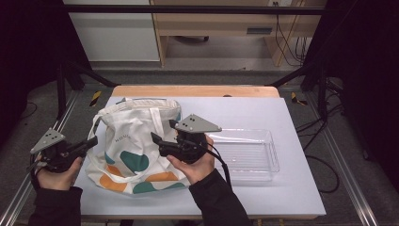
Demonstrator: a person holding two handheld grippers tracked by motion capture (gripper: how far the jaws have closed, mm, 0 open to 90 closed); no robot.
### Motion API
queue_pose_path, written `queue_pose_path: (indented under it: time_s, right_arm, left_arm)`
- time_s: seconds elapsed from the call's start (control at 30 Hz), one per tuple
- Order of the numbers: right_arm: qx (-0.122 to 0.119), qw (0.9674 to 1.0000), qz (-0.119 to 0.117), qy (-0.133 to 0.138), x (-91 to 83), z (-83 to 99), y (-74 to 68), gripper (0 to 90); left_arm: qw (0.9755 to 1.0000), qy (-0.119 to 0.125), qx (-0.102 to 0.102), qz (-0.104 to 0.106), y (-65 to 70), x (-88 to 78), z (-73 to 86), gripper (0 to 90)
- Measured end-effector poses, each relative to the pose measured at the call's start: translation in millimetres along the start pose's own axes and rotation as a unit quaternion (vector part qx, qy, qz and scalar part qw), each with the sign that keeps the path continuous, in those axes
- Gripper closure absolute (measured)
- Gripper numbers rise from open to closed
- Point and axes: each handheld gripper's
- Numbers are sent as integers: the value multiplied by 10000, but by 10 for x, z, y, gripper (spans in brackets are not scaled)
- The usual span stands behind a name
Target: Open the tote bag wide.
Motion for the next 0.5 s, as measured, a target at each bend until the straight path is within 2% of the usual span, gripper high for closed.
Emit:
queue_pose_path:
  time_s: [0.1, 0.23, 0.3, 0.37, 0.43, 0.47, 0.5]
  right_arm:
    - [2, 10000, -20, 28, 40, -21, -18, 351]
    - [14, 9999, 80, -102, 111, -13, 4, 383]
    - [101, 9996, 117, -241, 152, 22, 41, 453]
    - [108, 9994, 134, -285, 161, 34, 50, 481]
    - [197, 9989, 77, -429, 179, 63, 64, 590]
    - [197, 9989, 77, -429, 179, 63, 64, 590]
    - [184, 9986, 70, -487, 181, 71, 64, 647]
  left_arm:
    - [10000, -10, 6, 13, 5, 3, 7, 867]
    - [10000, 0, 12, 30, 16, -7, 8, 867]
    - [10000, 2, 20, 27, 16, -14, 8, 866]
    - [10000, -2, 10, 25, 9, -16, 8, 867]
    - [10000, -5, -9, 33, 5, -17, 8, 866]
    - [10000, -5, -9, 33, 5, -17, 8, 866]
    - [10000, -3, -12, 38, 4, -19, 7, 866]
Point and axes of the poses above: each handheld gripper's, and its own axes: x roughly forward along the jaws, z roughly out of its underside, y roughly to its right, and after that the axes turned 12 degrees about -z, right-handed
